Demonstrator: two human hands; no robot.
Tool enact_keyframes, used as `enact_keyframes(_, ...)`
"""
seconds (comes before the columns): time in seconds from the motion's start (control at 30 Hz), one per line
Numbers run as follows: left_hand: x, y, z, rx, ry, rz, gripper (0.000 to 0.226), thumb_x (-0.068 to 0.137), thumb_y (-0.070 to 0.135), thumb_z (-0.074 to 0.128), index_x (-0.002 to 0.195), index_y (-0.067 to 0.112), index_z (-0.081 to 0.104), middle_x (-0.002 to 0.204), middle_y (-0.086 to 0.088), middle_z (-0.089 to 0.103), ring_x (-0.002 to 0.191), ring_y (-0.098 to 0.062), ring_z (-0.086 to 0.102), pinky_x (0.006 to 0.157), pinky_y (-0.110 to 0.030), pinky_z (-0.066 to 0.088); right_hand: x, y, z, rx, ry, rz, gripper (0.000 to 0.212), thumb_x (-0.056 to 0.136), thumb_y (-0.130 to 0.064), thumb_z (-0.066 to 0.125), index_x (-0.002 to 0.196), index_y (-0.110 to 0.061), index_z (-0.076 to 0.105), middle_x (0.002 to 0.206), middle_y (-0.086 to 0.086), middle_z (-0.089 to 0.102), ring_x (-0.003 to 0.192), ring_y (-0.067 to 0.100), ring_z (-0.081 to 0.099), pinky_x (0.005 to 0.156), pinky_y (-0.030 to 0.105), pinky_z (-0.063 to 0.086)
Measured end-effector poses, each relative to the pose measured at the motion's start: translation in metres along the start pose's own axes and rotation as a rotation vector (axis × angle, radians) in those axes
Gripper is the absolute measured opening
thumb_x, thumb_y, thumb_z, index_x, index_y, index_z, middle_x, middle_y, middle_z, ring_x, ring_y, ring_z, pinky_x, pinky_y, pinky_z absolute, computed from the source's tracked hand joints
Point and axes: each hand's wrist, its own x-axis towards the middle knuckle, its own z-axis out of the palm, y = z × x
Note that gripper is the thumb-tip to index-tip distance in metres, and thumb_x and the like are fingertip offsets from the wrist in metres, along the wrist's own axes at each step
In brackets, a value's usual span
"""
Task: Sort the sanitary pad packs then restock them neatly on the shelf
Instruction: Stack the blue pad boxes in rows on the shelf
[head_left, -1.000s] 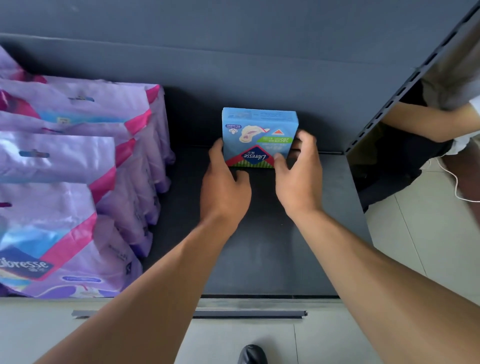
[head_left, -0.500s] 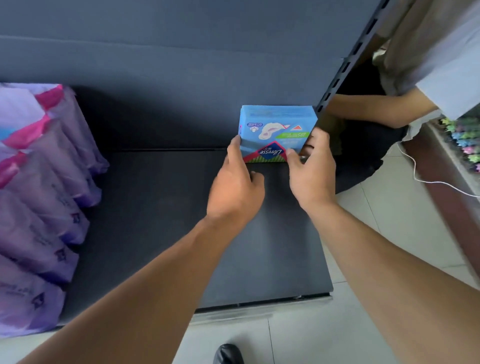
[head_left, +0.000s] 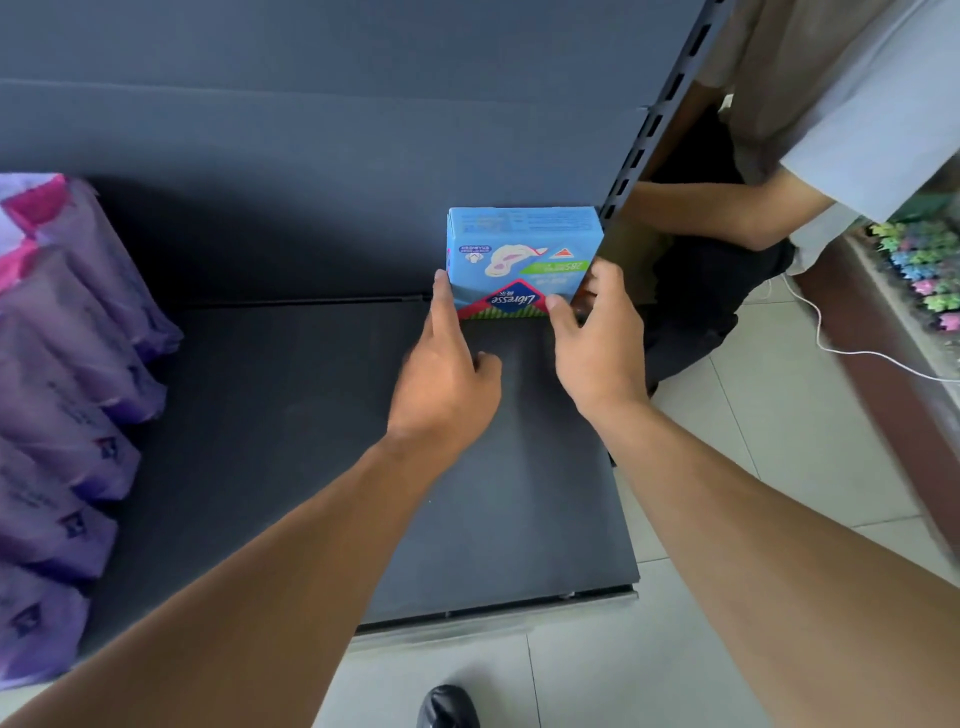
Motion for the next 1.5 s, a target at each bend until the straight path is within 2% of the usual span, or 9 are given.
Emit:
enact_keyframes(0.2, 0.001, 0.003, 0.002, 0.055, -0.021, -0.003, 0.087, 0.087, 0.017, 0.050, 0.154, 0.024, -0.005, 0.143, -0.001, 0.045, 0.106, -0.028, 0.054, 0.080, -0.036, 0.048, 0.000, 0.002, 0.002, 0.013, 0.023, -0.003, 0.038, 0.094, -0.022, 0.063, 0.129, -0.016, 0.048, 0.124, -0.002, 0.063, 0.110, 0.013, 0.061, 0.084, 0.023, 0.051)
enact_keyframes(0.3, 0.003, 0.002, 0.002, 0.073, -0.019, -0.020, 0.085, 0.088, 0.016, 0.049, 0.155, 0.022, -0.004, 0.142, -0.004, 0.046, 0.105, -0.028, 0.054, 0.075, -0.032, 0.043, 0.002, 0.003, 0.000, 0.003, 0.004, -0.007, 0.038, 0.093, -0.022, 0.063, 0.128, -0.016, 0.047, 0.123, -0.003, 0.063, 0.109, 0.012, 0.061, 0.078, 0.016, 0.047)
enact_keyframes(0.43, 0.004, 0.002, -0.001, 0.070, -0.014, -0.021, 0.081, 0.089, 0.016, 0.048, 0.155, 0.022, 0.000, 0.150, 0.001, 0.038, 0.113, -0.026, 0.054, 0.075, -0.031, 0.046, 0.002, 0.004, -0.001, -0.020, -0.016, -0.007, 0.042, 0.093, -0.025, 0.064, 0.130, -0.017, 0.046, 0.124, -0.005, 0.062, 0.111, 0.011, 0.060, 0.085, 0.024, 0.052)
enact_keyframes(0.53, 0.000, 0.004, -0.003, 0.071, 0.003, -0.005, 0.078, 0.091, 0.016, 0.048, 0.155, 0.019, 0.004, 0.157, 0.004, 0.027, 0.128, -0.021, 0.045, 0.088, -0.029, 0.044, -0.004, 0.003, -0.005, -0.005, -0.015, 0.004, 0.048, 0.093, -0.024, 0.065, 0.135, -0.018, 0.044, 0.127, -0.005, 0.060, 0.113, 0.008, 0.058, 0.083, 0.016, 0.050)
enact_keyframes(0.67, -0.015, 0.007, -0.009, 0.084, 0.044, -0.005, 0.074, 0.094, 0.020, 0.048, 0.155, 0.016, 0.007, 0.161, 0.002, 0.015, 0.144, -0.015, 0.024, 0.103, -0.029, 0.035, -0.025, -0.001, -0.018, -0.030, -0.021, 0.025, 0.055, 0.094, -0.024, 0.062, 0.143, -0.017, 0.038, 0.136, -0.001, 0.053, 0.120, 0.011, 0.053, 0.093, 0.020, 0.045)
enact_keyframes(0.9, -0.077, 0.013, -0.027, 0.149, 0.144, 0.190, 0.058, 0.091, 0.023, 0.053, 0.145, 0.015, 0.034, 0.145, -0.003, 0.038, 0.131, -0.023, 0.036, 0.100, -0.040, 0.041, -0.108, -0.018, -0.060, -0.174, 0.032, -0.169, 0.044, 0.095, -0.024, 0.058, 0.136, -0.011, 0.050, 0.129, 0.005, 0.057, 0.119, 0.020, 0.054, 0.096, 0.032, 0.048)
enact_keyframes(1.1, -0.172, 0.032, -0.032, 0.233, -0.049, 0.435, 0.044, 0.091, 0.026, 0.054, 0.134, 0.019, 0.048, 0.131, -0.002, 0.052, 0.116, -0.023, 0.048, 0.096, -0.041, 0.043, -0.227, -0.025, -0.123, -0.314, 0.055, -0.116, 0.042, 0.094, -0.025, 0.056, 0.134, -0.013, 0.051, 0.127, 0.004, 0.056, 0.113, 0.021, 0.052, 0.087, 0.031, 0.047)
enact_keyframes(1.33, -0.303, 0.047, 0.020, 0.291, -0.387, 0.528, 0.041, 0.092, 0.028, 0.053, 0.132, 0.025, 0.049, 0.127, 0.003, 0.054, 0.120, -0.020, 0.048, 0.099, -0.042, 0.043, -0.393, 0.033, -0.202, -0.359, 0.177, 0.227, 0.043, 0.089, -0.027, 0.051, 0.129, -0.013, 0.055, 0.125, 0.004, 0.060, 0.111, 0.026, 0.056, 0.089, 0.042, 0.051)
enact_keyframes(1.5, -0.403, 0.044, 0.086, 0.386, -0.640, 0.610, 0.040, 0.095, 0.034, 0.049, 0.135, 0.031, 0.046, 0.135, 0.010, 0.050, 0.121, -0.014, 0.048, 0.098, -0.034, 0.041, -0.509, 0.094, -0.249, -0.307, 0.272, 0.499, 0.045, 0.088, -0.031, 0.046, 0.130, -0.016, 0.055, 0.124, 0.002, 0.059, 0.112, 0.026, 0.056, 0.088, 0.040, 0.051)
